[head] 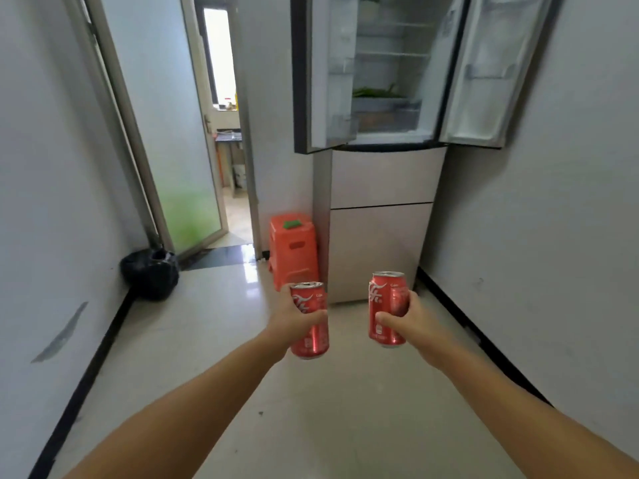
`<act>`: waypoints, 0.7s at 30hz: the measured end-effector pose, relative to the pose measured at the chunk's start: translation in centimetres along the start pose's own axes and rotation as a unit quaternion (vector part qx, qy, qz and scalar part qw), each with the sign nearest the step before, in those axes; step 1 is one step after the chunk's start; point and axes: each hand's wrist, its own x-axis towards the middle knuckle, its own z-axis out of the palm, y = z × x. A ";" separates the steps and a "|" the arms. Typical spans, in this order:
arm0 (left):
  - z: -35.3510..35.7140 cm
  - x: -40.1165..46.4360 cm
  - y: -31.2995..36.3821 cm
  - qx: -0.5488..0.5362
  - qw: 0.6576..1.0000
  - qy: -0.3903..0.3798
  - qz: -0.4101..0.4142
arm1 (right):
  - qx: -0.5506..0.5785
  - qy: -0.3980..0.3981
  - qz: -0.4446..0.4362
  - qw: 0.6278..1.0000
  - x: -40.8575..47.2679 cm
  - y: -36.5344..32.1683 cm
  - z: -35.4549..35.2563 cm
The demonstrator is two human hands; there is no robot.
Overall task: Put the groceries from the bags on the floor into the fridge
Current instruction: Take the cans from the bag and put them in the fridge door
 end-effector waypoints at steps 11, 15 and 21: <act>12.1 18.0 9.7 0.040 0.994 -0.041 0.094 | 0.001 0.072 -0.061 0.996 15.6 -3.3 -12.6; 13.9 27.4 12.4 0.039 0.993 -0.047 0.105 | 0.001 0.082 -0.054 0.995 24.6 -5.0 -15.5; 16.4 40.5 18.9 0.042 0.989 -0.056 0.132 | 0.000 0.112 -0.060 0.992 36.6 -9.6 -21.4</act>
